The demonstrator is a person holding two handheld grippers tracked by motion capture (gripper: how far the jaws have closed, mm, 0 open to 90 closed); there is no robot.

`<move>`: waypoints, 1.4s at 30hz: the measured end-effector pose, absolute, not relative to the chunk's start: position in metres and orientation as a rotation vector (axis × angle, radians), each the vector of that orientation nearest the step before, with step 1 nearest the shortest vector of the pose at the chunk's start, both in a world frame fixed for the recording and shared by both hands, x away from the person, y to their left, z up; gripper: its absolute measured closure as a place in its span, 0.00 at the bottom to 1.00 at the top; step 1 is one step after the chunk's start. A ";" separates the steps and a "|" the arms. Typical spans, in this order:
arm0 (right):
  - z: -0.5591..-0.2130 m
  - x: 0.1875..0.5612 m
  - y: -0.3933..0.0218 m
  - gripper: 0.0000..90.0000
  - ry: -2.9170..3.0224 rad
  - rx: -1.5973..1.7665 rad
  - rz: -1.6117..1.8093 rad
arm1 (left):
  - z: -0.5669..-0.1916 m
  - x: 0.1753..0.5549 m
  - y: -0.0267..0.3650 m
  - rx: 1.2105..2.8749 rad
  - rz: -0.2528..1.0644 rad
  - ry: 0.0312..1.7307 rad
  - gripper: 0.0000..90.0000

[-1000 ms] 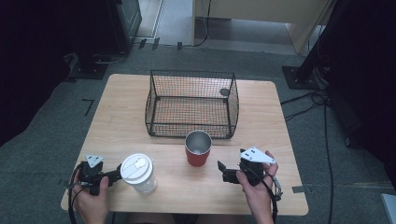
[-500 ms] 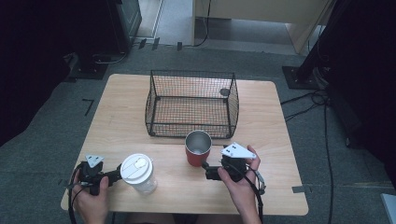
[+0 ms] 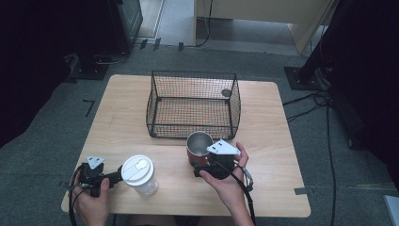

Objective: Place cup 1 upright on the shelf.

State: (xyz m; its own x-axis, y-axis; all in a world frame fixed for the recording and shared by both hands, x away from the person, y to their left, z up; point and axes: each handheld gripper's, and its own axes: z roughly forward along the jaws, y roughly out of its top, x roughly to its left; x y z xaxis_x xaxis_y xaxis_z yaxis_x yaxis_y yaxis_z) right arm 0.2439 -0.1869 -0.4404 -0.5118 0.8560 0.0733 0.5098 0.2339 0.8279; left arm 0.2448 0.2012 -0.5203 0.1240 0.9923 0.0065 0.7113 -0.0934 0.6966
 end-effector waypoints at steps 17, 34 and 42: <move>-0.447 0.257 -0.167 0.06 2.034 1.279 1.116 | -0.520 0.245 0.201 1.864 0.673 1.643 0.02; -0.452 0.260 -0.158 0.07 2.010 1.284 1.100 | -0.520 0.245 0.201 1.864 0.673 1.642 0.02; -0.455 0.262 -0.155 0.07 2.000 1.318 1.113 | -0.520 0.245 0.201 1.867 0.673 1.642 0.02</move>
